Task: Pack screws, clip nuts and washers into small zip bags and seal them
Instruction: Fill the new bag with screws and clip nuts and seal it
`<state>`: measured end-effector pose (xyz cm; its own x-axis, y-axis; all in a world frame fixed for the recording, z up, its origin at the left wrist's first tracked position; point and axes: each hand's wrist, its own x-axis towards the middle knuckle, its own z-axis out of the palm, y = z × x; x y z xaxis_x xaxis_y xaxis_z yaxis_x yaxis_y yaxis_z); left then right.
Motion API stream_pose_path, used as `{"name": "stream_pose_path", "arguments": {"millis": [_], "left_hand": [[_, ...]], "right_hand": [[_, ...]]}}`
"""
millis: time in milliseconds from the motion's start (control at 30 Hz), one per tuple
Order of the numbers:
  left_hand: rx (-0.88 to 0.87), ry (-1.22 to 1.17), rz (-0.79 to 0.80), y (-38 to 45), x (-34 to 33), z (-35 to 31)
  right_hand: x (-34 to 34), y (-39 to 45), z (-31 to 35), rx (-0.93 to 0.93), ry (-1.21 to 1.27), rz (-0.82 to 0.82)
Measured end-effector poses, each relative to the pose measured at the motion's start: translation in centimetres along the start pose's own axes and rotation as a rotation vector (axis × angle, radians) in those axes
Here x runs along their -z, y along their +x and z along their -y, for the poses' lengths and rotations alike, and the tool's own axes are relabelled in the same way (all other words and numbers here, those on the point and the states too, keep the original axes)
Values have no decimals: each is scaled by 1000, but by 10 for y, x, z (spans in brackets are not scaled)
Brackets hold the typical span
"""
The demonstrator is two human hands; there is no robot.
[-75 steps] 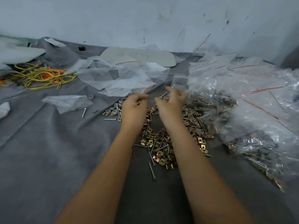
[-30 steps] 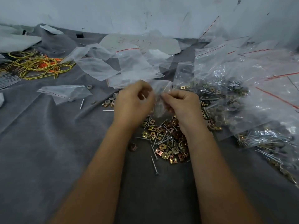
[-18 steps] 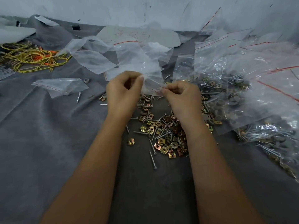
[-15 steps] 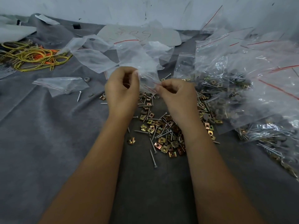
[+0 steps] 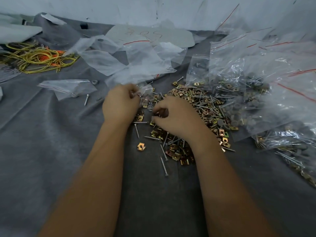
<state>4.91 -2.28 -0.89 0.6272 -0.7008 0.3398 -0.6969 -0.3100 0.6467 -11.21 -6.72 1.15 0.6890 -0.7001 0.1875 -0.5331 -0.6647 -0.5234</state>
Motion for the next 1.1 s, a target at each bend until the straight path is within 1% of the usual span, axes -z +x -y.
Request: {"name": "stream_pose_path", "arguments": {"millis": [33, 100, 200, 233, 267, 300, 367, 400, 433, 467, 500, 567, 633, 733, 800, 867, 933, 1000, 1067, 1100], "left_hand": [[-1, 24, 39, 0, 0, -1], [10, 19, 54, 0, 1, -2], [4, -48, 41, -1, 2, -4], [-10, -71, 44, -2, 2, -5], [-27, -91, 49, -2, 3, -6], [-38, -108, 56, -2, 3, -8], [-70, -132, 71, -3, 3, -10], [-108, -140, 81, -4, 2, -12], [-157, -141, 89, -5, 1, -14], [-199, -138, 99, -6, 0, -16], [-227, -138, 110, -7, -1, -18], [-243, -162, 147, -8, -2, -21], [-214, -236, 182, -8, -4, -23], [-159, -402, 143, -8, -3, -24], [-150, -460, 130, -7, -3, -24], [-132, -468, 137, -6, -4, -23], [-123, -450, 105, -5, -8, -20], [-103, -443, 59, -3, -11, -18], [-88, -413, 35, -2, -13, -17], [-92, -388, 35, -2, -14, -16]], "right_hand": [[-2, 1, 1, 5, -44, 13], [-3, 2, 2, 3, -83, -10], [-3, 3, -3, 57, -274, -93], [-4, 3, -6, 65, -310, -125], [-4, 4, -8, 53, -293, -160], [-4, 4, -9, 28, -202, -202], [-2, 4, -5, 20, 132, -303], [-1, 3, -2, 51, 284, -341], [0, 2, 2, 91, 372, -356], [1, 1, 4, 120, 401, -346], [0, 1, 5, 128, 377, -323], [-3, 0, 3, 99, 225, -286], [-5, 0, -2, 57, 31, -301], [-2, 1, -4, 38, -251, -343], [-2, 3, -3, 21, -336, -350], [-2, 4, -1, 6, -361, -362], [-2, 4, 0, 7, -274, -336], [0, 1, 1, 6, -53, -309], [4, -3, 3, -17, 166, -362], [7, -6, 2, -48, 230, -411]]}}
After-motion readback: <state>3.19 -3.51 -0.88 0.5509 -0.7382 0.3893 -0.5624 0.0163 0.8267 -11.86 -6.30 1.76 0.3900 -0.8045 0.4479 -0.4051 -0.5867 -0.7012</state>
